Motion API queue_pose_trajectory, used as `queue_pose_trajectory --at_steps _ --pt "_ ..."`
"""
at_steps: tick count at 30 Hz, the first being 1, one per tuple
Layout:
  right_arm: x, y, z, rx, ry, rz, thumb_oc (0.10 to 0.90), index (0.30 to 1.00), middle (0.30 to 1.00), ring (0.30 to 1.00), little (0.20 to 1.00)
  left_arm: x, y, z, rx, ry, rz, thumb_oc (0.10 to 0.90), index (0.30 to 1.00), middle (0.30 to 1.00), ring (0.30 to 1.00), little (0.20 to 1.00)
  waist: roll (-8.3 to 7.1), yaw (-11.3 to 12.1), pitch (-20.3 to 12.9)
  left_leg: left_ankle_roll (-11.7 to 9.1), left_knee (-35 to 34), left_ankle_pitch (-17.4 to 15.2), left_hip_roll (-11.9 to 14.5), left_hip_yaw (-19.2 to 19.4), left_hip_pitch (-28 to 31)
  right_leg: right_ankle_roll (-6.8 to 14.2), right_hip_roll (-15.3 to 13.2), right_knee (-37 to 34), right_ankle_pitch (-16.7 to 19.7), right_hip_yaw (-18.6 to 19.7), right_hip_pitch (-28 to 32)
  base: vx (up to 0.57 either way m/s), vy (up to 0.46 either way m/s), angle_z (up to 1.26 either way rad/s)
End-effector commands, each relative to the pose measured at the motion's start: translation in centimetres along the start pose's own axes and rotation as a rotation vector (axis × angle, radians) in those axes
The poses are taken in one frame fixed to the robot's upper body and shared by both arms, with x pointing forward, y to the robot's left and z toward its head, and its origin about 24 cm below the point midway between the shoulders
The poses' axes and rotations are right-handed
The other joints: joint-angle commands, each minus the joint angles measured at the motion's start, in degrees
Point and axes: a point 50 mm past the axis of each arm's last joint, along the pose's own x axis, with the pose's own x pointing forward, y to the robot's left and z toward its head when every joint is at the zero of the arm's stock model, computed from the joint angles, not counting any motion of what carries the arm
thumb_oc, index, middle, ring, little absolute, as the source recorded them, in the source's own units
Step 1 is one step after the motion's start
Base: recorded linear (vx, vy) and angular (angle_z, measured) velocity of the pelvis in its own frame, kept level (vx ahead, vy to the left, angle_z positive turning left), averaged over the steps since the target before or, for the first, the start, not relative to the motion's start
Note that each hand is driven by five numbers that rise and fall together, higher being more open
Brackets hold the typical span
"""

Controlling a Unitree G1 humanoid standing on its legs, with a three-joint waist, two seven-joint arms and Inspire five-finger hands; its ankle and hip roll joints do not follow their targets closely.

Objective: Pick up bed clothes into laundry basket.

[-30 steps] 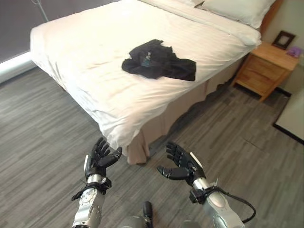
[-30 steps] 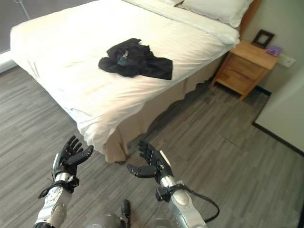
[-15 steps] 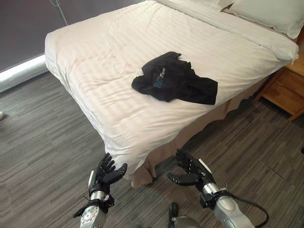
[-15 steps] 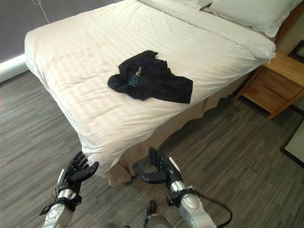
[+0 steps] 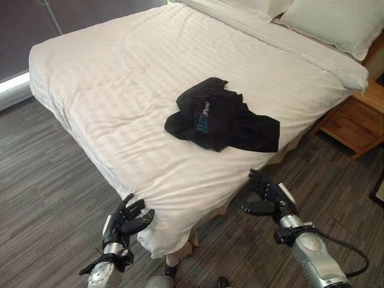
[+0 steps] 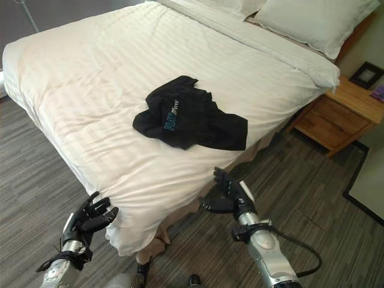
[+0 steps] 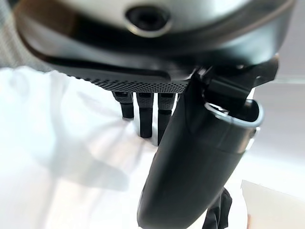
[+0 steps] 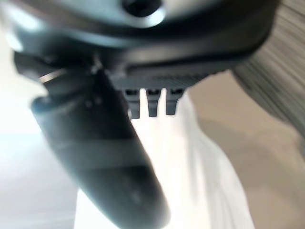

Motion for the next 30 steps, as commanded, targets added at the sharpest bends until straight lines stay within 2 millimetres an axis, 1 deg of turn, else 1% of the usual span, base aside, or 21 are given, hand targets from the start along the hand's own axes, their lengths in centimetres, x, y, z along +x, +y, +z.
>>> queue_pose_trajectory --at_steps 1,2,3,4,5,6,7,8,9,11,13,16,17,18,19,21,24,25,26,28,30 --pt "4.1 -4.5 10.3 -0.209 -0.329 -0.121 0.8 0.9 0.9 0.9 0.9 0.4 -3.2 3.6 -0.05 -0.19 -0.189 0.8 0.9 0.9 0.9 0.9 0.24 1.9 -3.1 -3.5 1.4 -3.8 3.0 -1.1 0.8 0.3 3.3 6.2 -2.7 0.9 -5.2 -0.02 0.026 -0.14" --pt "4.1 -4.5 10.3 -0.209 -0.33 -0.121 0.8 0.9 0.9 0.9 0.9 0.4 -3.2 3.6 -0.051 -0.19 -0.188 0.8 0.9 0.9 0.9 0.9 0.26 1.9 -3.1 -3.5 1.4 -3.8 3.0 -1.1 0.8 0.3 3.3 6.3 -2.7 0.9 -5.2 -0.04 0.019 -0.03" --pt "5.8 -6.0 13.4 -0.356 -0.339 -0.171 0.8 0.9 0.9 0.9 0.9 0.3 -3.8 3.5 -0.064 -0.175 -0.23 0.8 0.9 0.9 0.9 0.9 -0.26 3.6 -2.5 -3.5 1.2 -3.4 2.7 -1.4 -0.3 0.4 3.2 6.0 -2.2 0.7 -6.1 -0.07 0.029 0.03" --pt "6.7 -6.8 15.3 -0.408 -0.348 -0.209 0.8 0.9 0.9 0.9 0.9 0.3 -3.9 3.6 -0.071 -0.179 -0.237 0.8 0.9 0.9 0.9 0.9 -0.14 3.7 -2.1 -3.6 1.1 -3.2 2.6 -1.5 -1.0 0.5 3.1 6.0 -2.1 0.7 -6.6 -0.1 0.038 -0.02" --pt "7.2 -7.8 17.0 -0.473 -0.343 -0.254 0.8 0.9 0.9 0.9 0.9 0.4 -3.9 3.6 -0.062 -0.172 -0.246 0.8 0.9 0.9 0.9 0.9 -0.4 4.6 -1.7 -3.6 1.1 -2.9 2.5 -1.8 -1.8 0.5 3.0 6.0 -1.9 0.4 -7.2 -0.09 0.026 -0.06" --pt "7.7 -8.3 18.6 -0.517 -0.351 -0.296 0.8 0.9 0.9 0.9 0.9 0.5 -4.0 3.9 -0.064 -0.18 -0.252 0.8 0.9 0.9 0.9 0.9 -0.19 4.9 -1.2 -3.7 1.1 -2.6 2.4 -2.0 -2.8 0.5 3.0 6.1 -1.7 0.3 -7.9 -0.08 0.018 0.01" --pt "8.1 -9.1 20.0 -0.573 -0.343 -0.347 0.8 0.9 0.9 0.9 0.9 0.7 -3.9 3.9 -0.048 -0.175 -0.25 0.8 0.9 0.9 0.9 0.9 -0.36 5.7 -0.9 -3.7 1.1 -2.3 2.2 -2.3 -3.6 0.5 3.0 6.1 -1.6 0.1 -8.4 -0.07 0.009 0.16" --pt "8.5 -9.1 20.6 -0.581 -0.336 -0.368 0.8 0.9 0.9 0.9 0.9 0.8 -4.1 4.1 -0.051 -0.183 -0.252 0.8 0.9 0.9 0.9 0.9 -0.13 5.9 -0.6 -3.7 1.1 -2.2 2.1 -2.7 -4.2 0.5 2.9 6.1 -1.4 -0.1 -8.9 -0.05 -0.002 0.31" --pt "9.2 -9.4 21.9 -0.634 -0.305 -0.414 0.8 0.9 0.9 0.9 0.9 1.1 -4.3 4.4 -0.04 -0.19 -0.263 0.8 0.9 0.9 0.9 0.9 -0.12 7.0 -0.2 -3.8 1.0 -1.8 1.9 -3.4 -5.2 0.6 2.9 5.9 -1.2 -0.7 -9.4 -0.03 -0.005 0.22" --pt "9.6 -9.4 22.1 -0.671 -0.275 -0.42 0.8 0.9 0.9 0.9 0.9 1.2 -4.4 4.4 -0.036 -0.191 -0.265 0.8 0.9 0.9 0.9 0.9 -0.01 7.3 -0.1 -3.8 1.0 -1.7 1.7 -3.7 -5.5 0.6 2.8 5.8 -1.1 -0.9 -9.5 0.01 -0.002 0.19" --pt "10.0 -9.6 22.8 -0.729 -0.23 -0.439 0.8 0.9 0.9 0.9 0.9 1.3 -4.6 4.6 -0.021 -0.191 -0.283 0.8 0.9 0.9 0.9 0.9 0.18 8.7 0.1 -3.8 1.0 -1.4 1.3 -4.4 -6.4 0.7 2.7 5.5 -1.1 -1.8 -9.6 0.02 -0.02 0.2" --pt "9.9 -10.7 23.1 -0.773 -0.166 -0.489 0.8 0.9 0.9 0.9 0.9 1.6 -5.2 5.0 -0.008 -0.203 -0.31 0.8 0.9 0.9 0.9 0.9 0.88 10.0 0.3 -3.9 1.0 -1.1 0.6 -5.5 -7.5 0.8 2.4 5.0 -1.1 -3.0 -9.7 0.02 -0.016 0.23" --pt "9.6 -11.5 23.2 -0.827 -0.13 -0.51 0.8 0.9 0.9 0.9 0.9 1.7 -5.4 5.3 0.002 -0.214 -0.326 0.8 0.9 0.9 0.9 0.9 1.18 10.9 0.5 -4.1 1.0 -0.8 0.4 -6.0 -8.1 0.9 2.2 5.0 -1.1 -3.6 -9.9 0.03 -0.02 0.32" --pt "8.4 -13.6 23.8 -0.86 -0.09 -0.586 0.8 0.9 0.9 0.9 0.9 1.7 -5.7 5.6 0.005 -0.223 -0.344 0.8 0.9 0.9 0.9 0.9 2.01 11.7 0.6 -4.4 0.9 -0.4 0.0 -7.0 -9.1 1.0 1.8 4.8 -1.3 -4.8 -10.1 0.02 -0.017 0.31" --pt "8.4 -13.7 23.9 -0.861 -0.09 -0.587 0.8 0.9 0.9 0.9 0.9 1.7 -5.7 5.6 0.004 -0.224 -0.345 0.8 0.9 0.9 0.9 0.9 2.07 11.7 0.6 -4.4 0.9 -0.4 0.0 -7.1 -9.2 1.0 1.8 4.8 -1.3 -4.9 -10.2 0.02 -0.01 0.28" --pt "7.0 -15.6 24.7 -0.917 -0.058 -0.663 0.8 0.9 0.9 0.9 0.9 1.6 -6.0 5.8 0.014 -0.229 -0.368 0.8 0.9 0.9 0.9 0.9 3.02 12.8 0.8 -4.6 0.8 0.0 -0.5 -7.8 -10.3 1.2 1.3 4.7 -1.3 -5.8 -10.6 0.01 -0.012 0.41" --pt "4.5 -18.2 27.2 -0.941 -0.072 -0.786 0.8 0.9 0.9 0.9 0.9 1.3 -6.0 5.6 0.014 -0.22 -0.377 0.8 0.9 0.9 0.9 0.9 4.53 14.7 1.2 -4.8 0.6 0.6 -1.1 -8.5 -12.4 1.3 0.7 4.3 -1.2 -6.6 -12.0 0.01 -0.017 0.24" --pt "4.5 -18.2 27.3 -0.942 -0.072 -0.786 0.8 0.9 0.9 0.9 0.9 1.3 -6.0 5.6 0.013 -0.22 -0.378 0.8 0.9 0.9 0.9 0.9 4.58 14.7 1.1 -4.8 0.6 0.6 -1.1 -8.5 -12.5 1.3 0.7 4.3 -1.2 -6.6 -12.1 0.03 -0.031 0.13" --pt "3.8 -18.8 27.8 -0.918 -0.082 -0.821 0.8 0.9 0.9 0.9 0.9 1.2 -6.2 5.3 0.001 -0.207 -0.382 0.8 0.9 0.9 0.9 0.9 5.15 15.4 1.5 -4.9 0.5 0.9 -1.2 -8.8 -13.3 1.3 0.6 4.2 -1.3 -6.8 -12.5 0.0 0.0 0.0" --pt "3.6 -18.9 28.1 -0.897 -0.103 -0.828 0.8 0.9 0.9 0.9 0.9 1.2 -6.3 5.2 0.001 -0.205 -0.386 0.8 0.9 0.9 0.9 0.9 5.52 15.7 1.7 -4.9 0.5 1.1 -1.2 -8.9 -13.9 1.2 0.6 4.4 -1.4 -6.8 -13.0 0.0 -0.02 0.01" --pt "3.5 -19.2 27.6 -0.859 -0.097 -0.838 0.8 0.9 0.9 0.9 0.9 1.3 -6.7 5.4 -0.004 -0.213 -0.393 0.8 0.9 0.9 0.9 0.9 6.26 16.0 2.4 -5.0 0.5 1.4 -1.3 -9.3 -14.7 1.1 0.6 4.8 -1.8 -7.0 -13.8 -0.01 -0.036 0.02"
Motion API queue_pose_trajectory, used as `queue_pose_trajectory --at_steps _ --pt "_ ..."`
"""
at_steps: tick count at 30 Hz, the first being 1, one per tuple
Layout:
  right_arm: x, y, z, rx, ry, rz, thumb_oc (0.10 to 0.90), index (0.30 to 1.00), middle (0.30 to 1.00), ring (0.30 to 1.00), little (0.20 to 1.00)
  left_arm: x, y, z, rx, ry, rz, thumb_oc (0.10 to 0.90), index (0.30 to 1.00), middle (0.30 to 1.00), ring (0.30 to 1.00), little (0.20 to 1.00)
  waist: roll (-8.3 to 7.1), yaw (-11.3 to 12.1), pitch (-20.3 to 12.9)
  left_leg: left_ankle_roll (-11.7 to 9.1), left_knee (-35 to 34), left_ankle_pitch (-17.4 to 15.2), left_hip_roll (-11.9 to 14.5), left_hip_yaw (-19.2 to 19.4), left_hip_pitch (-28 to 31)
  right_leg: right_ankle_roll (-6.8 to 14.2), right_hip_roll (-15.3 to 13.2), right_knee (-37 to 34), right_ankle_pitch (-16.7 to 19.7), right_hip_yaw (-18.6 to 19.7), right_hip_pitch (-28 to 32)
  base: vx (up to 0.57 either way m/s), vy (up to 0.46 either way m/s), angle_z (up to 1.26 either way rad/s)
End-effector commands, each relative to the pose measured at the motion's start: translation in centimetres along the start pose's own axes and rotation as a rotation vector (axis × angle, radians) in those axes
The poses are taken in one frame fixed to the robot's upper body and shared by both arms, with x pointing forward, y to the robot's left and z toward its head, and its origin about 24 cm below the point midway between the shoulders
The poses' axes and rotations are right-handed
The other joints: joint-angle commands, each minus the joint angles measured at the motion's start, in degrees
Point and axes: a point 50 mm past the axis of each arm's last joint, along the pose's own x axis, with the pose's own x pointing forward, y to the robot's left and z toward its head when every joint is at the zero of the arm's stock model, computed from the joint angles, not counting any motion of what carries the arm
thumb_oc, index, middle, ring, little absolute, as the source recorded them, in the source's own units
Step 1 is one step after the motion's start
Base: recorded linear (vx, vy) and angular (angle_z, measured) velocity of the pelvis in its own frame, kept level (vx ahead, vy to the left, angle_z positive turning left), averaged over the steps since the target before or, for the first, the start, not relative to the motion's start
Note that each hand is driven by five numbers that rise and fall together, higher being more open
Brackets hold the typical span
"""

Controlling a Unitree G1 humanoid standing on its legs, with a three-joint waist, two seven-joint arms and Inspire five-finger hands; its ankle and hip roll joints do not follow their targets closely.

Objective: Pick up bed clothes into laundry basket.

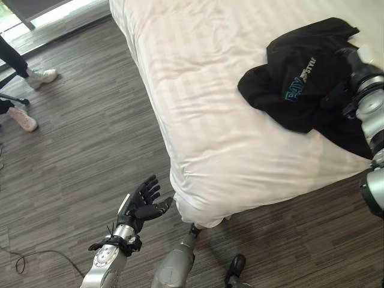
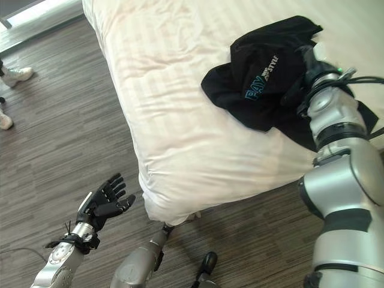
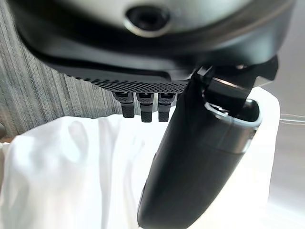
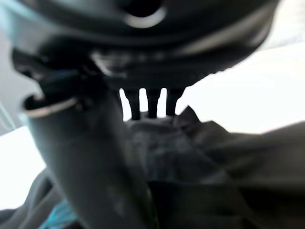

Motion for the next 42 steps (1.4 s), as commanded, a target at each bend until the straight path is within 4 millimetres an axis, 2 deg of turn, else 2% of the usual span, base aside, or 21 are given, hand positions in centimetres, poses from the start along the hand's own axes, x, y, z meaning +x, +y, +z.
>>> queue_pose_trajectory --at_steps 1,2,6,7,8,12,15,17,18,19,23,25,26,28,29,31,33,34,36,37,42 --pt "-0.1 -7.1 1.3 0.024 -0.062 -0.245 0.8 0.9 0.9 0.9 0.9 0.5 -2.5 3.4 0.012 -0.172 -0.136 0.8 0.9 0.9 0.9 0.9 0.4 0.9 -2.0 -2.6 0.4 -2.0 -1.2 -0.3 0.8 1.7 -1.5 6.8 -1.3 1.2 -3.9 0.0 0.0 0.0" --pt "-0.1 -6.3 1.2 0.037 -0.054 -0.232 0.8 0.9 0.9 0.9 0.9 0.6 -2.7 3.4 0.004 -0.177 -0.137 0.8 0.9 0.9 0.9 0.9 0.61 1.1 -1.6 -2.6 0.4 -1.8 -1.2 -0.3 0.5 1.6 -1.4 7.0 -1.4 1.3 -4.2 0.0 0.0 0.0" --pt "0.0 -1.0 0.0 0.06 -0.006 -0.077 0.8 0.9 0.9 0.9 0.9 0.9 -3.7 3.2 -0.027 -0.178 -0.151 0.8 0.9 0.9 0.9 0.9 1.98 2.0 -0.7 -2.4 0.5 -1.8 -1.2 -0.7 0.6 1.5 -1.3 6.8 -1.9 0.7 -3.6 0.02 -0.029 0.0" --pt "-0.3 1.8 -0.8 0.071 0.019 0.005 0.8 0.9 0.9 0.9 0.9 1.0 -3.6 3.1 -0.032 -0.178 -0.145 0.8 0.9 0.9 0.9 0.9 2.5 2.0 -0.5 -2.3 0.6 -1.8 -1.3 -0.8 0.8 1.6 -1.3 6.7 -2.0 0.8 -3.3 0.0 0.0 0.0" --pt "-0.4 1.9 -0.9 0.072 0.02 0.006 0.8 0.9 0.9 0.9 0.9 0.9 -3.6 3.1 -0.031 -0.177 -0.144 0.8 0.9 0.9 0.9 0.9 2.44 2.0 -0.5 -2.3 0.6 -1.8 -1.3 -0.8 0.8 1.6 -1.3 6.7 -2.0 0.8 -3.3 0.0 0.0 0.0" --pt "-1.1 6.2 -0.8 -0.007 -0.005 0.179 0.8 0.9 0.9 0.9 0.9 1.2 -3.5 3.6 -0.02 -0.197 -0.142 0.8 0.9 0.9 0.9 0.9 3.73 1.7 0.2 -2.4 0.6 -1.7 -1.2 -0.5 0.9 1.3 -1.5 7.2 -2.5 1.3 -3.5 -0.01 0.001 -0.03" --pt "-1.1 6.3 -0.8 -0.012 -0.006 0.177 0.8 0.9 0.9 0.9 0.9 1.3 -3.6 3.6 -0.022 -0.198 -0.146 0.8 0.9 0.9 0.9 0.9 4.17 1.6 0.4 -2.4 0.6 -1.6 -1.1 -0.4 0.9 1.3 -1.5 7.3 -2.6 1.5 -3.6 -0.01 0.002 -0.02" --pt "-1.0 5.9 -0.4 0.006 -0.028 0.159 0.8 0.9 0.9 0.9 0.9 1.3 -3.5 3.5 -0.012 -0.19 -0.146 0.8 0.9 0.9 0.9 0.9 4.6 1.3 0.7 -2.5 0.6 -1.5 -0.9 0.0 1.1 1.3 -1.4 7.4 -2.5 1.7 -3.8 -0.03 0.0 -0.03" --pt "-1.0 5.9 -0.4 0.006 -0.028 0.159 0.756 0.834 0.834 0.834 0.834 1.3 -3.5 3.5 -0.012 -0.19 -0.146 0.8 0.9 0.9 0.9 0.9 4.61 1.3 0.7 -2.5 0.6 -1.5 -0.9 0.0 1.1 1.3 -1.4 7.4 -2.5 1.8 -3.8 0.0 0.0 0.0" --pt "-0.9 5.7 0.1 0.012 -0.046 0.153 0.4 0.3 0.3 0.3 0.3 1.4 -3.5 3.5 -0.003 -0.19 -0.148 0.8 0.9 0.9 0.9 0.9 4.64 1.1 0.8 -2.5 0.6 -1.5 -0.8 0.1 1.2 1.3 -1.2 7.4 -2.5 1.9 -3.8 0.0 0.0 0.0" --pt "-0.5 3.4 2.8 0.071 -0.16 0.062 0.4 0.3 0.3 0.3 0.3 1.5 -3.4 4.0 -0.004 -0.21 -0.137 0.8 0.9 0.9 0.9 0.9 4.11 -0.5 1.2 -2.7 0.7 -1.4 -0.4 0.8 1.5 1.2 -0.7 7.2 -2.4 2.9 -3.7 -0.04 0.003 -0.06" --pt "-0.5 3.1 3.2 0.081 -0.182 0.05 0.4 0.3 0.3 0.3 0.3 1.5 -3.3 4.0 -0.003 -0.213 -0.133 0.8 0.9 0.9 0.9 0.9 4.03 -0.8 1.3 -2.8 0.7 -1.4 -0.3 0.9 1.6 1.2 -0.7 7.2 -2.4 3.0 -3.7 -0.03 0.015 -0.09" --pt "-0.6 1.8 4.8 0.105 -0.259 0.009 0.4 0.3 0.3 0.3 0.3 1.5 -3.1 4.1 0.004 -0.217 -0.121 0.8 0.9 0.9 0.9 0.9 3.71 -1.7 1.4 -2.8 0.8 -1.4 -0.3 1.2 1.9 1.1 -0.6 7.3 -2.4 3.5 -3.7 -0.04 0.022 -0.1" --pt "-0.9 0.4 6.4 0.109 -0.342 -0.031 0.4 0.3 0.3 0.3 0.3 1.4 -2.8 4.2 0.014 -0.219 -0.11 0.8 0.9 0.9 0.9 0.9 3.35 -2.7 1.4 -2.9 0.8 -1.4 -0.1 1.4 2.0 1.0 -0.5 7.4 -2.5 4.0 -3.7 -0.05 0.027 -0.07" --pt "-1.3 -1.2 7.9 0.072 -0.42 -0.08 0.4 0.3 0.3 0.3 0.3 1.2 -2.4 4.3 0.023 -0.221 -0.097 0.8 0.9 0.9 0.9 0.9 2.98 -3.7 1.2 -3.0 0.8 -1.4 0.1 1.7 2.2 0.9 -0.4 7.5 -2.4 4.4 -3.7 -0.05 0.031 -0.03" --pt "-1.5 -1.9 8.6 0.041 -0.457 -0.099 0.4 0.3 0.3 0.3 0.3 1.2 -2.3 4.4 0.029 -0.224 -0.093 0.8 0.9 0.9 0.9 0.9 2.86 -4.1 1.2 -3.0 0.8 -1.4 0.1 1.9 2.4 0.9 -0.5 7.4 -2.3 4.6 -3.6 -0.03 0.02 -0.03" --pt "-2.0 -3.5 9.7 -0.009 -0.511 -0.148 0.4 0.3 0.3 0.3 0.3 1.1 -2.0 4.7 0.055 -0.228 -0.097 0.8 0.9 0.9 0.9 0.9 2.51 -4.8 0.6 -3.1 0.7 -1.5 0.3 2.1 2.8 0.8 -0.4 7.1 -2.2 5.1 -3.3 -0.02 0.03 -0.11" --pt "-2.4 -5.2 10.7 -0.004 -0.554 -0.206 0.4 0.3 0.3 0.3 0.3 1.1 -1.8 5.1 0.071 -0.237 -0.099 0.8 0.9 0.9 0.9 0.9 2.23 -5.5 0.2 -3.1 0.8 -1.5 0.3 2.3 3.2 0.9 -0.4 7.0 -2.0 5.4 -3.0 -0.03 0.041 -0.11" --pt "-2.7 -5.6 11.1 -0.006 -0.577 -0.224 0.4 0.3 0.3 0.3 0.3 1.1 -1.6 5.1 0.072 -0.237 -0.093 0.8 0.9 0.9 0.9 0.9 2.02 -5.8 -0.1 -3.1 0.8 -1.6 0.4 2.5 3.5 0.9 -0.4 6.8 -1.9 5.5 -2.7 -0.02 0.025 -0.08" --pt "-3.5 -6.5 12.3 0.01 -0.637 -0.258 0.4 0.3 0.3 0.3 0.3 1.0 -1.3 5.1 0.068 -0.237 -0.078 0.8 0.9 0.9 0.9 0.9 1.49 -6.6 -0.7 -3.1 0.7 -1.7 0.4 3.0 4.0 0.9 -0.3 6.5 -1.8 6.1 -2.3 -0.01 0.013 -0.09" --pt "-4.3 -6.0 13.5 -0.01 -0.703 -0.245 0.4 0.3 0.3 0.3 0.3 0.9 -0.8 4.8 0.066 -0.218 -0.058 0.8 0.9 0.9 0.9 0.9 0.34 -7.6 -2.2 -2.9 0.8 -2.2 0.6 3.7 5.6 0.8 -0.1 6.1 -1.4 6.9 -1.1 0.01 0.013 -0.09"
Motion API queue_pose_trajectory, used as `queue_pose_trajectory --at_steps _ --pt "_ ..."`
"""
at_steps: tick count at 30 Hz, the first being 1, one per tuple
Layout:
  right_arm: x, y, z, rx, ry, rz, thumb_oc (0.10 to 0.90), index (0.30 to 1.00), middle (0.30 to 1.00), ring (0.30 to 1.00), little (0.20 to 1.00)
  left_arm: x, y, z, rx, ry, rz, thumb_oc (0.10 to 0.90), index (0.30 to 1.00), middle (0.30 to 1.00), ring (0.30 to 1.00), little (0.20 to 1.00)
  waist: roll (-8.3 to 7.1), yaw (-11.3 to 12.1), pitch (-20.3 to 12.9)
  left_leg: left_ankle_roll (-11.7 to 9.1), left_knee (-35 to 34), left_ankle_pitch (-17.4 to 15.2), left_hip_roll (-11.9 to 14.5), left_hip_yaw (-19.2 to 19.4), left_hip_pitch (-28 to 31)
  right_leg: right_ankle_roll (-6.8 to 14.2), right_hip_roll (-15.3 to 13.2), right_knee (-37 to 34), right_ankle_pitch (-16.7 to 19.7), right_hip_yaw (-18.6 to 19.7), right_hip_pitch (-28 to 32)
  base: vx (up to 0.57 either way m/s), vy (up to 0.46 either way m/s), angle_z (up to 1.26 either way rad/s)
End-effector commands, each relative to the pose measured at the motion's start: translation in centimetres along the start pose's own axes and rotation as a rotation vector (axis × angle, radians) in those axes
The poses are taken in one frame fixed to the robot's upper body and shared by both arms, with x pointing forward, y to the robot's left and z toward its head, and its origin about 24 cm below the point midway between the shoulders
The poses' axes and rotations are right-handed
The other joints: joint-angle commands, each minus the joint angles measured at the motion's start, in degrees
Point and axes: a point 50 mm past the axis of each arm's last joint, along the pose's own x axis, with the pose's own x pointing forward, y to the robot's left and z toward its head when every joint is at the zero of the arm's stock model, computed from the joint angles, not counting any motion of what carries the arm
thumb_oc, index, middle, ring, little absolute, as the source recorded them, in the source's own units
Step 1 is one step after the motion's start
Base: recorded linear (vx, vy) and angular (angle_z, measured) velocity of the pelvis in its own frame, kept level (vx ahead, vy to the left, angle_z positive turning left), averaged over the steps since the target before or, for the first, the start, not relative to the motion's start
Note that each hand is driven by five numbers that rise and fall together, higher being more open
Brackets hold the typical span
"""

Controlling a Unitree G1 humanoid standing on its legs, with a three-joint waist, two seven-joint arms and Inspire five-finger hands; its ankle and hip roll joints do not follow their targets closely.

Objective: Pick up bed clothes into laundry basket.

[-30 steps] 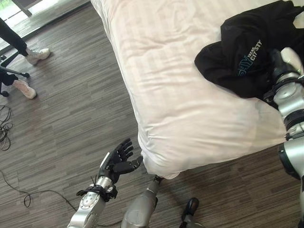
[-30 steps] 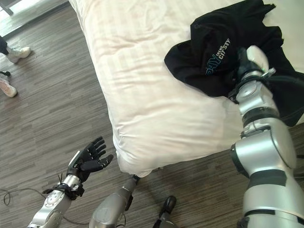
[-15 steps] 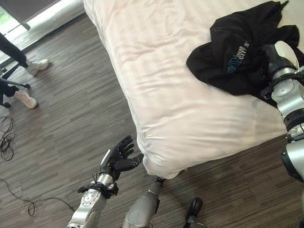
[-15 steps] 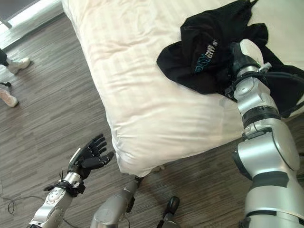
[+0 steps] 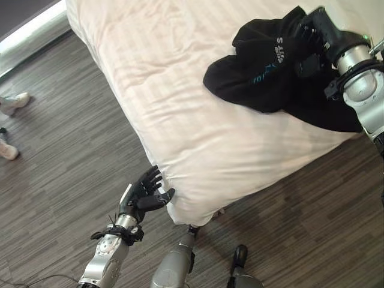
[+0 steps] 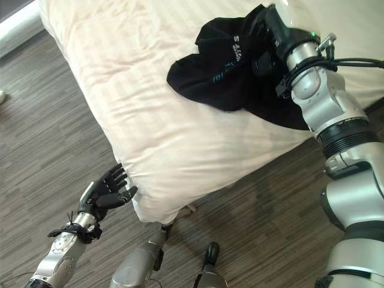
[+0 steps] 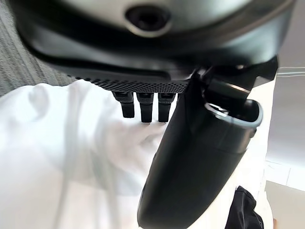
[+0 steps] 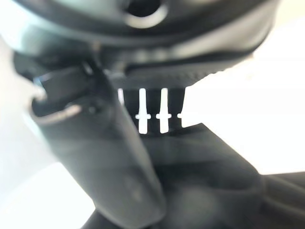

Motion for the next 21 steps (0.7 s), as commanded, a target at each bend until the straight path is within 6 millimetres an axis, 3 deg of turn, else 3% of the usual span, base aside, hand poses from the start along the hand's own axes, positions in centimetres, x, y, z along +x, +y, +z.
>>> queue_pose_trajectory --at_steps 1,5,7,8,9,10,13,14,16,17,21 --pt "0.9 -5.3 5.0 -0.082 -0.213 -0.178 0.4 0.3 0.3 0.3 0.3 -0.9 -0.3 2.3 0.034 -0.132 -0.047 0.8 0.9 0.9 0.9 0.9 -1.04 -0.1 -5.8 -2.8 0.8 -2.5 0.0 0.1 2.2 1.0 0.4 5.7 -1.6 2.9 -2.4 0.02 0.0 -0.14" --pt "0.7 -5.9 4.9 -0.076 -0.215 -0.197 0.4 0.3 0.3 0.3 0.3 -1.0 -0.2 2.1 0.026 -0.121 -0.049 0.8 0.9 0.9 0.9 0.9 -1.81 -0.8 -7.0 -2.7 0.8 -3.0 0.2 0.5 3.5 1.1 0.6 5.0 -1.4 3.0 -1.1 0.02 0.003 -0.05" --pt "0.3 -6.9 4.9 -0.065 -0.228 -0.236 0.4 0.3 0.3 0.3 0.3 -0.9 0.0 2.0 0.033 -0.117 -0.042 0.8 0.9 0.9 0.9 0.9 -2.42 -1.6 -7.7 -2.6 0.8 -3.2 0.3 0.8 4.1 1.2 0.6 4.9 -1.2 3.3 -0.6 0.03 0.005 -0.01" --pt "-0.5 -8.4 5.1 -0.032 -0.259 -0.294 0.4 0.3 0.3 0.3 0.3 -1.0 0.0 2.0 0.027 -0.118 -0.033 0.8 0.9 0.9 0.9 0.9 -3.14 -2.7 -8.5 -2.5 0.8 -3.6 0.5 1.5 5.0 1.3 0.7 4.5 -1.0 3.9 0.1 0.05 0.013 -0.02" --pt "-0.6 -8.4 5.0 -0.031 -0.258 -0.294 0.4 0.3 0.3 0.3 0.3 -1.0 0.0 2.0 0.029 -0.117 -0.033 0.8 0.9 0.9 0.9 0.9 -3.23 -2.6 -8.5 -2.5 0.8 -3.6 0.5 1.5 5.0 1.3 0.7 4.5 -1.0 3.9 0.1 0.06 0.026 -0.06" --pt "-1.3 -9.9 4.7 -0.018 -0.265 -0.343 0.4 0.3 0.3 0.3 0.3 -1.0 0.1 1.9 0.029 -0.118 -0.023 0.8 0.9 0.9 0.9 0.9 -3.62 -3.7 -9.1 -2.5 0.8 -3.8 0.7 1.9 5.4 1.4 0.8 4.4 -0.8 4.4 0.3 0.04 0.017 -0.13" --pt "-2.7 -10.9 4.5 0.009 -0.305 -0.383 0.4 0.3 0.3 0.3 0.3 -1.2 0.3 1.9 0.029 -0.115 -0.012 0.8 0.9 0.9 0.9 0.9 -4.3 -4.6 -9.9 -2.4 0.8 -4.3 1.1 2.6 6.2 1.6 0.9 4.0 -0.7 5.0 0.7 0.04 0.012 -0.18" --pt "-4.1 -12.9 3.1 0.011 -0.283 -0.448 0.4 0.3 0.3 0.3 0.3 -1.3 0.5 1.8 0.018 -0.121 0.007 0.8 0.9 0.9 0.9 0.9 -4.68 -6.1 -10.7 -2.2 0.8 -4.8 1.4 3.2 6.9 1.7 1.0 4.0 -0.6 5.6 0.9 0.05 0.014 -0.14" --pt "-5.0 -13.8 1.9 0.019 -0.253 -0.482 0.4 0.3 0.3 0.3 0.3 -1.4 0.7 1.8 0.023 -0.117 0.01 0.8 0.9 0.9 0.9 0.9 -5.31 -6.4 -11.1 -2.1 0.8 -5.2 1.5 3.6 7.5 1.8 1.0 4.0 -0.6 6.0 1.2 0.06 0.014 -0.16" --pt "-6.4 -15.5 0.2 0.003 -0.206 -0.518 0.4 0.3 0.3 0.3 0.3 -1.5 0.7 1.5 0.009 -0.115 0.024 0.8 0.9 0.9 0.9 0.9 -5.57 -8.2 -11.9 -1.9 0.7 -5.7 1.8 4.3 8.3 2.0 1.1 4.1 -0.5 6.8 1.3 0.07 0.019 -0.2" --pt "-10.0 -18.2 -3.3 -0.074 -0.079 -0.574 0.4 0.3 0.3 0.3 0.3 -1.6 0.7 1.2 -0.003 -0.112 0.033 0.8 0.9 0.9 0.9 0.9 -6.6 -11.1 -13.5 -1.7 0.9 -6.1 2.6 6.1 9.3 2.4 1.4 5.0 0.1 8.7 0.8 0.03 0.014 -0.3"
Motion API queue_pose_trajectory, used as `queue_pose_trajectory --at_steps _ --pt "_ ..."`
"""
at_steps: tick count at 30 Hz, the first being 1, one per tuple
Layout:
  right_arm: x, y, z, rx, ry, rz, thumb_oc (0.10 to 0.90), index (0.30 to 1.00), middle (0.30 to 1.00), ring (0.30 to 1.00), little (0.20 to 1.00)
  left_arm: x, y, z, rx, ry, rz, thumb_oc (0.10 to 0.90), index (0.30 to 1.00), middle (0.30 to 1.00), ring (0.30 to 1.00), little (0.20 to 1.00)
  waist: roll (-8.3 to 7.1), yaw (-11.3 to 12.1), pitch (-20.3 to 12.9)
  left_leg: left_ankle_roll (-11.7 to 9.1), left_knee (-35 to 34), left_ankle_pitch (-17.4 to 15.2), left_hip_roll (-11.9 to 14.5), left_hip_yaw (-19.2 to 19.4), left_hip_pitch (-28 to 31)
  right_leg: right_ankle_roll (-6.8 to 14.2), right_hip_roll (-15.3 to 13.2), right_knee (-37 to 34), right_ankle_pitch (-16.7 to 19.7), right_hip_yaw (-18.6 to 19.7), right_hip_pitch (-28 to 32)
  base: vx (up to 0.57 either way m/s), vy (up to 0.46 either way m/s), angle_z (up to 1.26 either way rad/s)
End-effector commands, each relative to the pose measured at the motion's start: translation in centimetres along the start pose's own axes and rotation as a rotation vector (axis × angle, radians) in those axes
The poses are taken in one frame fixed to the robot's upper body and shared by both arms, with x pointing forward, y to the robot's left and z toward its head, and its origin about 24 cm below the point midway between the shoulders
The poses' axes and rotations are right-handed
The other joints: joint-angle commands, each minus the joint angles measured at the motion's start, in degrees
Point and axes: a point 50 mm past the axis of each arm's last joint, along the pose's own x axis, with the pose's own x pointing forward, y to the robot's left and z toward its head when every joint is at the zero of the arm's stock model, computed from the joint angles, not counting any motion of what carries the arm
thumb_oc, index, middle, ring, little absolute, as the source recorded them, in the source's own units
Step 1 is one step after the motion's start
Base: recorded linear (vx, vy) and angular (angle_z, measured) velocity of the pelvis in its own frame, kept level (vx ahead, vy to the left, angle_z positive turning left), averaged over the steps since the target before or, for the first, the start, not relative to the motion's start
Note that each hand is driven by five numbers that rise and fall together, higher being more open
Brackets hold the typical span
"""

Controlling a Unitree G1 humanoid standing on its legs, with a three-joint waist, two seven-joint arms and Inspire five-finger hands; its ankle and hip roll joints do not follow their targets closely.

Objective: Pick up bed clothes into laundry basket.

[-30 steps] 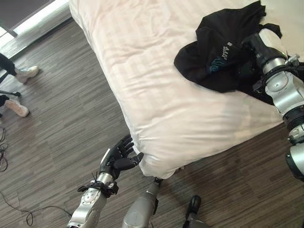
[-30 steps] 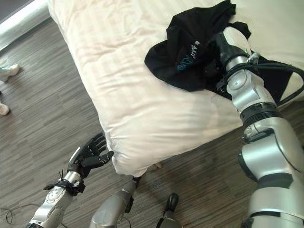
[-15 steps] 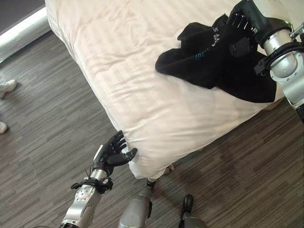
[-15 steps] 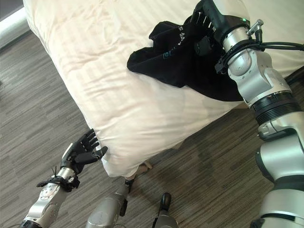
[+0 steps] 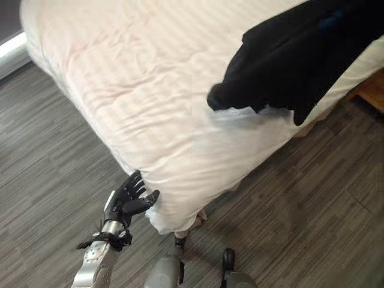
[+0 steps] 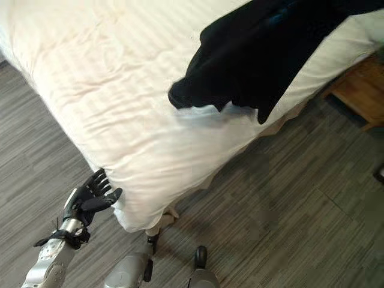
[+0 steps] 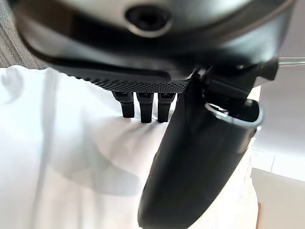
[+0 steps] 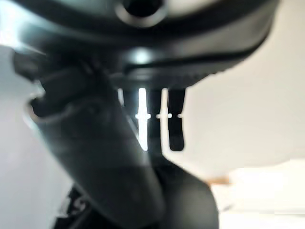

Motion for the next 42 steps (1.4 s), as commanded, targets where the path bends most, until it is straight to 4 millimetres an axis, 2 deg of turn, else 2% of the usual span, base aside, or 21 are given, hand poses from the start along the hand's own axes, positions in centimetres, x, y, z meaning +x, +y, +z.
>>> queue_pose_trajectory --at_steps 1,7,10,11,14,15,17,18,19,26,27,29,31,32,34,36,38,39,40,41,42 --pt "-0.5 -4.3 -0.9 0.017 0.023 -0.212 0.4 0.3 0.3 0.3 0.3 0.6 -3.7 2.0 0.012 -0.144 -0.175 0.8 0.9 0.9 0.9 0.9 -1.58 -3.5 -13.8 -3.5 0.9 -4.1 1.8 0.5 2.1 2.3 1.9 4.9 -1.0 2.1 -3.5 0.0 0.019 -0.38" --pt "-3.5 -6.8 -3.8 0.014 0.131 -0.32 0.4 0.3 0.3 0.3 0.3 0.2 -3.3 1.8 0.003 -0.141 -0.148 0.8 0.9 0.9 0.9 0.9 -1.85 -8.4 -15.8 -3.5 0.7 -5.1 2.5 2.4 3.3 2.5 2.3 4.5 -0.4 4.1 -3.5 0.03 0.0 -0.2" --pt "-5.9 -7.5 -5.7 0.001 0.206 -0.358 0.4 0.3 0.3 0.3 0.3 0.2 -2.9 1.7 0.012 -0.138 -0.135 0.8 0.9 0.9 0.9 0.9 -2.39 -10.7 -16.3 -3.5 0.6 -5.4 2.7 3.3 3.9 2.6 2.4 4.7 -0.2 5.3 -3.7 0.03 0.018 -0.12" --pt "-7.7 -7.5 -6.7 0.001 0.249 -0.371 0.4 0.3 0.3 0.3 0.3 0.2 -3.0 1.7 0.015 -0.137 -0.137 0.8 0.9 0.9 0.9 0.9 -2.58 -11.3 -16.3 -3.4 0.6 -5.6 2.7 3.8 4.2 2.7 2.5 5.0 -0.1 6.0 -3.9 0.02 0.014 -0.18" --pt "-9.6 -8.0 -7.4 -0.01 0.285 -0.382 0.4 0.3 0.3 0.3 0.3 0.4 -3.4 1.7 0.023 -0.136 -0.157 0.8 0.9 0.9 0.9 0.9 -2.71 -10.5 -16.0 -3.4 0.6 -5.8 2.8 4.3 4.4 2.8 2.5 5.1 -0.1 6.3 -4.0 0.01 0.017 -0.13" --pt "-11.6 -7.4 -7.9 0.027 0.307 -0.416 0.4 0.3 0.3 0.3 0.3 0.6 -4.0 1.8 0.015 -0.144 -0.162 0.8 0.9 0.9 0.9 0.9 -2.06 -11.0 -15.9 -3.3 0.5 -5.9 2.9 4.8 4.6 2.8 2.6 5.3 0.0 6.9 -4.3 0.0 0.013 -0.06" --pt "-12.9 -7.1 -8.1 0.026 0.321 -0.463 0.4 0.3 0.3 0.3 0.3 0.7 -4.3 1.8 0.016 -0.147 -0.166 0.8 0.9 0.9 0.9 0.9 -1.79 -10.7 -15.7 -3.2 0.6 -6.1 2.9 5.1 4.8 2.9 2.7 5.5 -0.2 7.3 -4.2 0.02 0.021 -0.15" --pt "-16.3 -4.4 -7.4 0.112 0.325 -0.566 0.4 0.3 0.3 0.3 0.3 1.1 -4.5 2.2 0.028 -0.173 -0.14 0.8 0.9 0.9 0.9 0.9 -0.07 -11.3 -15.8 -2.8 0.5 -6.4 2.9 5.3 5.2 2.6 2.8 5.6 -0.5 7.8 -4.2 0.03 0.023 -0.24" --pt "-16.4 -4.2 -7.4 0.114 0.328 -0.568 0.4 0.3 0.3 0.3 0.3 1.1 -4.4 2.3 0.033 -0.175 -0.138 0.8 0.9 0.9 0.9 0.9 -0.33 -11.4 -15.8 -2.8 0.5 -6.5 2.9 5.3 5.2 2.6 2.8 5.6 -0.5 7.8 -4.2 0.03 0.015 -0.25" --pt "-23.7 3.2 -5.9 0.386 0.516 -0.582 0.4 0.3 0.3 0.3 0.3 1.3 -3.2 2.6 0.009 -0.209 -0.016 0.8 0.9 0.9 0.9 0.9 1.41 -13.6 -15.7 -2.9 1.2 -7.0 3.6 6.1 6.7 1.6 3.6 6.3 -1.5 9.2 -3.7 0.0 -0.015 -0.07" --pt "-24.8 4.8 -5.8 0.443 0.576 -0.568 0.4 0.3 0.3 0.3 0.3 1.3 -2.5 2.8 0.002 -0.225 0.024 0.8 0.9 0.9 0.9 0.9 1.24 -14.5 -15.5 -3.5 5.3 -8.0 4.1 7.1 6.5 1.1 3.7 6.6 -1.8 9.6 -3.7 0.01 -0.074 -0.09" --pt "-24.6 5.4 -5.7 0.464 0.58 -0.557 0.4 0.3 0.3 0.3 0.3 1.3 -2.2 3.3 0.0 -0.247 0.037 0.8 0.9 0.9 0.9 0.9 0.52 -15.1 -14.7 -4.2 11.2 -10.1 4.2 7.7 5.2 0.7 3.5 6.9 -2.1 10.0 -3.5 -0.04 -0.046 -0.18" --pt "-22.1 7.1 -4.8 0.556 0.51 -0.54 0.4 0.3 0.3 0.3 0.3 0.8 -1.4 4.3 0.011 -0.3 0.076 0.8 0.9 0.9 0.9 0.9 -0.03 -13.9 -11.4 -5.9 20.3 -9.9 2.7 1.1 2.9 0.1 5.3 8.8 -1.2 14.6 -5.3 -0.13 0.025 -0.52" --pt "-21.0 8.2 -4.3 0.626 0.485 -0.528 0.4 0.3 0.3 0.3 0.3 0.5 -1.0 4.6 0.012 -0.317 0.1 0.8 0.9 0.9 0.9 0.9 -0.3 -12.4 -10.6 -6.2 24.0 -11.4 1.2 -3.2 3.7 0.6 6.5 9.8 -1.1 18.1 -6.7 -0.11 0.019 -1.33" --pt "-20.4 9.1 -3.6 0.659 0.465 -0.469 0.4 0.3 0.3 0.3 0.3 0.2 -0.7 4.6 -0.012 -0.332 0.13 0.8 0.9 0.9 0.9 0.9 -1.35 -12.2 -10.1 -6.0 29.3 -13.6 1.2 -7.2 6.0 2.1 7.8 10.9 0.8 23.3 -9.2 -0.1 0.029 -2.41" --pt "-19.9 8.8 -3.6 0.596 0.447 -0.411 0.4 0.3 0.3 0.3 0.3 0.0 -0.6 4.4 -0.038 -0.331 0.13 0.8 0.9 0.9 0.9 0.9 -0.47 -11.9 -10.3 -5.5 32.7 -15.1 0.6 -13.2 10.9 3.9 10.0 12.4 2.5 28.4 -12.3 -0.09 0.138 -2.04" --pt "-19.9 8.2 -4.4 0.548 0.47 -0.405 0.4 0.3 0.3 0.3 0.3 0.2 -1.4 5.2 -0.037 -0.364 0.087 0.8 0.9 0.9 0.9 0.9 0.01 -13.5 -10.4 -5.2 31.2 -16.2 0.4 -17.7 15.6 5.7 11.4 13.1 5.0 31.3 -16.2 -0.22 0.186 -1.2" --pt "-20.3 8.1 -4.9 0.537 0.496 -0.417 0.4 0.3 0.3 0.3 0.3 0.5 -2.0 5.5 -0.038 -0.371 0.07 0.8 0.9 0.9 0.9 0.9 0.28 -13.9 -10.1 -4.5 27.5 -17.9 0.2 -19.9 17.4 6.7 12.0 13.6 6.1 32.6 -18.1 -0.31 0.163 -0.67" --pt "-20.7 7.9 -5.0 0.539 0.508 -0.414 0.4 0.3 0.3 0.3 0.3 0.8 -2.8 6.3 -0.055 -0.402 0.035 0.8 0.9 0.9 0.9 0.9 0.32 -15.4 -9.8 -2.8 24.5 -23.0 0.7 -19.0 18.3 7.3 12.6 13.4 6.3 33.5 -19.0 -0.35 0.158 -0.63" --pt "-21.1 7.7 -4.9 0.545 0.511 -0.428 0.4 0.3 0.3 0.3 0.3 1.3 -3.5 7.0 -0.069 -0.434 0.012 0.8 0.9 0.9 0.9 0.9 -0.29 -16.2 -9.7 -1.6 20.5 -27.0 -0.1 -18.4 19.2 7.8 12.4 12.3 8.3 34.7 -20.3 -0.52 0.228 -0.3" --pt "-22.7 7.9 -5.2 0.526 0.565 -0.45 0.4 0.3 0.3 0.3 0.3 1.8 -4.1 7.9 -0.066 -0.477 0.015 0.8 0.9 0.9 0.9 0.9 -1.33 -16.2 -9.2 0.4 15.4 -29.5 -1.3 -18.0 19.3 8.6 11.3 8.6 10.1 33.6 -21.9 -0.54 0.229 -0.6"
